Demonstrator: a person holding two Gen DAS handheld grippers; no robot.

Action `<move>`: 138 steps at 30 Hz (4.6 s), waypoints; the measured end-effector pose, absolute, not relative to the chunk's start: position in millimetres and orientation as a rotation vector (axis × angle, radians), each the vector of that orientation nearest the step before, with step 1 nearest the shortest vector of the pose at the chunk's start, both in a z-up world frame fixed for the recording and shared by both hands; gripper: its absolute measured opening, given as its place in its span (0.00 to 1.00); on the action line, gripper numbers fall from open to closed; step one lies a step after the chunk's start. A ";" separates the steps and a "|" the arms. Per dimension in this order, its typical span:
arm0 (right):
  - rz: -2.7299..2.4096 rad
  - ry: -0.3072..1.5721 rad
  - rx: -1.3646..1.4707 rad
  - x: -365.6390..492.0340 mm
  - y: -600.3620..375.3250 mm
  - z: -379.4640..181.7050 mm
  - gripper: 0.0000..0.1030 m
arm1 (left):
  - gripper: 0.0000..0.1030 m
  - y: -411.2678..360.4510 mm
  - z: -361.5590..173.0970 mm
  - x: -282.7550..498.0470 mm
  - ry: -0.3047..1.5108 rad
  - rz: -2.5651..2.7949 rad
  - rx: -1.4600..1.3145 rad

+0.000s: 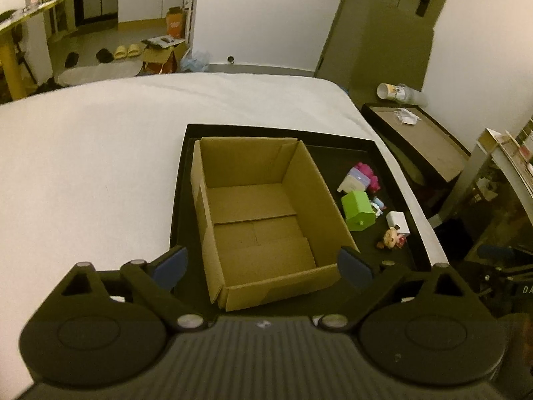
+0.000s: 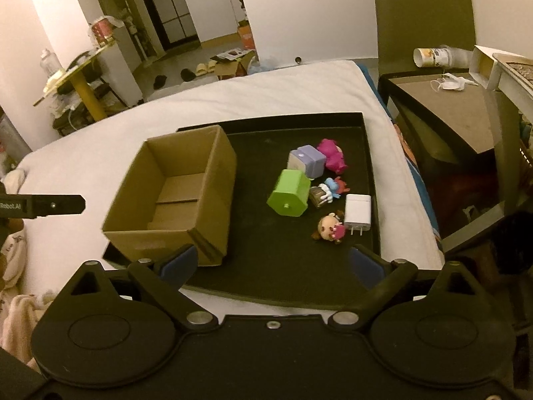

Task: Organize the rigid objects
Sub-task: 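Lower the left tool onto the box wall while the right tool approaches the doll, then close the right gripper on the small doll figurine, then lift the doll with the right gripper and carry it over the box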

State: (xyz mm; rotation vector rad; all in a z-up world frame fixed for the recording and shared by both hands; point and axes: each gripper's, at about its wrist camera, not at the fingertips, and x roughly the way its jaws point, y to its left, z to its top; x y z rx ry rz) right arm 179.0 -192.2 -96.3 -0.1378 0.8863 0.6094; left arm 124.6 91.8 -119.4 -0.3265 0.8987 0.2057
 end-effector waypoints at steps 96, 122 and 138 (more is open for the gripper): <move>0.574 1.041 -0.272 259.1 -137.7 -201.7 0.29 | 0.13 145.8 -198.7 169.4 0.981 0.333 -0.410; 0.745 0.868 -0.299 250.2 -68.5 -119.7 0.29 | 0.12 150.2 -208.3 181.3 1.023 0.362 -0.419; 0.870 0.849 -0.364 237.8 -18.0 -118.8 0.30 | 0.12 149.3 -219.4 191.3 1.055 0.364 -0.392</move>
